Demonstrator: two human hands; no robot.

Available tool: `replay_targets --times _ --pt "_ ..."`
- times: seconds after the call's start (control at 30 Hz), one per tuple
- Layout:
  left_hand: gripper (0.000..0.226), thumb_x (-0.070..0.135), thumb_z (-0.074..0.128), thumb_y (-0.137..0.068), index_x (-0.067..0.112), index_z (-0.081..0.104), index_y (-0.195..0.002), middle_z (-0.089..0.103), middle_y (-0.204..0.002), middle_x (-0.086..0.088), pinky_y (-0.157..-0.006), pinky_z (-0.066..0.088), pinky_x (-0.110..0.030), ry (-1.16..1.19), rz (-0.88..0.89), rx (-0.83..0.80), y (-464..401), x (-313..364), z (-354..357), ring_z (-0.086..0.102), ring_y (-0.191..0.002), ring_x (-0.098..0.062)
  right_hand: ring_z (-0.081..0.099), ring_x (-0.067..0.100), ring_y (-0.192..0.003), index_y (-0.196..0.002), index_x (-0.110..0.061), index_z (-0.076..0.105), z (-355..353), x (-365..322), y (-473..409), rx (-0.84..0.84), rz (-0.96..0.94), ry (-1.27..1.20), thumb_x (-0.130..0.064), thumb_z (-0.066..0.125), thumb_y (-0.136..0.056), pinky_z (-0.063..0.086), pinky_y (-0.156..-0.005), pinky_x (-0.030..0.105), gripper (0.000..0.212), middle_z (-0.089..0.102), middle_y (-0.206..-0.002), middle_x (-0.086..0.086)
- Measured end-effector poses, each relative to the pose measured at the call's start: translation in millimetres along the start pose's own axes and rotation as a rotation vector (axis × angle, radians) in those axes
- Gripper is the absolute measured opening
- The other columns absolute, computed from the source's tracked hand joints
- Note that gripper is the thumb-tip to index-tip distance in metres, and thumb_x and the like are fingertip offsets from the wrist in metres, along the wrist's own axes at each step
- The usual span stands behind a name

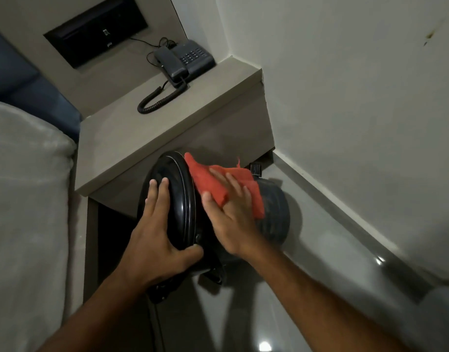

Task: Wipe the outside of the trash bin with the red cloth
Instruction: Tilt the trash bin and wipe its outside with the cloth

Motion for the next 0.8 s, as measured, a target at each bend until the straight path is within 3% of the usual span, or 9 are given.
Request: replay_targets --times 0.2,0.3,0.37,0.43,0.47,0.57,0.7,0.77,0.8 --pt "0.132 0.069 0.062 -0.05 0.041 -0.014 -0.153 -0.011 -0.167 0.007 -0.112 0.031 -0.056 -0.042 -0.049 -0.028 -11.6 12.8 -3.4 0.015 -0.149 -0.033 0.038 0.032 -0.144 -0.155 -0.025 0.038 -69.0 113.2 -8.2 0.127 0.466 0.194 -0.05 0.036 -0.102 0.026 -0.121 0.051 0.058 0.046 -0.156 0.012" --pt "0.133 0.072 0.059 -0.047 0.037 -0.013 -0.154 -0.007 -0.167 0.001 -0.111 0.03 -0.059 -0.123 -0.073 -0.028 -24.0 24.1 -1.7 0.018 -0.149 -0.036 0.047 0.034 -0.137 -0.146 -0.025 0.052 -48.8 71.6 -29.1 0.153 0.37 0.042 -0.06 0.036 -0.095 0.033 -0.117 0.054 0.064 0.055 -0.148 0.017" --pt "0.135 0.074 0.059 -0.046 0.034 -0.012 -0.154 -0.005 -0.168 -0.002 -0.11 0.029 -0.059 -0.179 -0.082 -0.035 -29.1 25.5 -3.4 0.021 -0.148 -0.035 0.029 0.012 -0.147 -0.144 -0.043 0.044 -21.9 21.6 -26.7 0.138 0.204 -0.169 -0.067 0.035 -0.088 0.02 -0.123 0.052 0.061 0.046 -0.156 0.003" --pt "0.137 0.076 0.059 -0.046 0.031 -0.011 -0.155 -0.003 -0.167 -0.005 -0.11 0.03 -0.059 -0.227 -0.093 -0.063 -29.2 25.9 -7.2 0.023 -0.148 -0.035 0.005 -0.032 -0.133 -0.131 -0.07 0.026 -5.3 -2.5 -13.0 0.107 0.089 -0.268 -0.066 0.031 -0.09 0.006 -0.123 0.049 0.042 0.031 -0.151 -0.036" --pt "0.138 0.077 0.059 -0.046 0.03 -0.011 -0.155 -0.003 -0.167 -0.006 -0.11 0.03 -0.059 -0.235 -0.095 -0.074 -27.9 25.6 -8.2 0.026 -0.147 -0.034 -0.003 -0.038 -0.128 -0.134 -0.076 0.021 -4.3 -2.8 -2.0 0.098 0.039 -0.234 -0.064 0.03 -0.092 0.003 -0.124 0.048 0.044 0.026 -0.149 -0.045" --pt "0.139 0.078 0.059 -0.046 0.029 -0.01 -0.156 -0.001 -0.167 -0.007 -0.11 0.03 -0.059 -0.227 -0.091 -0.071 -25.2 25.5 -9.0 0.032 -0.144 -0.034 0.002 -0.003 -0.153 -0.16 -0.035 0.021 -12.3 38.7 29.1 0.122 -0.028 -0.048 -0.061 0.028 -0.093 0.006 -0.126 0.052 0.072 0.019 -0.167 -0.016" --pt "0.136 0.075 0.062 -0.049 0.027 -0.007 -0.156 0.005 -0.167 -0.009 -0.112 0.027 -0.056 -0.234 -0.1 -0.054 -32.6 34.7 -6.7 0.03 -0.145 -0.034 0.02 0.031 -0.154 -0.159 -0.018 0.026 -47.3 79.5 21.5 0.175 0.31 -0.12 -0.058 0.033 -0.093 0.019 -0.124 0.056 0.078 0.026 -0.166 0.009" --pt "0.135 0.075 0.061 -0.05 0.024 -0.003 -0.157 0.008 -0.166 -0.012 -0.111 0.028 -0.054 -0.252 -0.102 -0.031 -37.7 42.5 -3.6 0.031 -0.145 -0.034 0.026 0.03 -0.152 -0.155 -0.016 0.037 -44.2 61.5 11.8 0.208 0.215 -0.14 -0.048 0.034 -0.1 0.019 -0.124 0.054 0.065 0.037 -0.162 0.002" --pt "0.135 0.077 0.059 -0.05 0.023 -0.002 -0.157 0.01 -0.166 -0.014 -0.111 0.029 -0.054 -0.264 -0.106 -0.02 -39.7 44.6 -3.4 0.031 -0.145 -0.033 0.024 0.021 -0.152 -0.152 -0.021 0.041 -34.4 46.6 10.1 0.196 0.107 -0.162 -0.05 0.032 -0.099 0.015 -0.125 0.051 0.061 0.038 -0.159 -0.015"
Point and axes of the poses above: each hand's wrist, its own y-axis away from the middle knuckle, its own z-axis out of the palm, x = y × z, the point moved 1 cm from there along -y, towards the middle knuckle
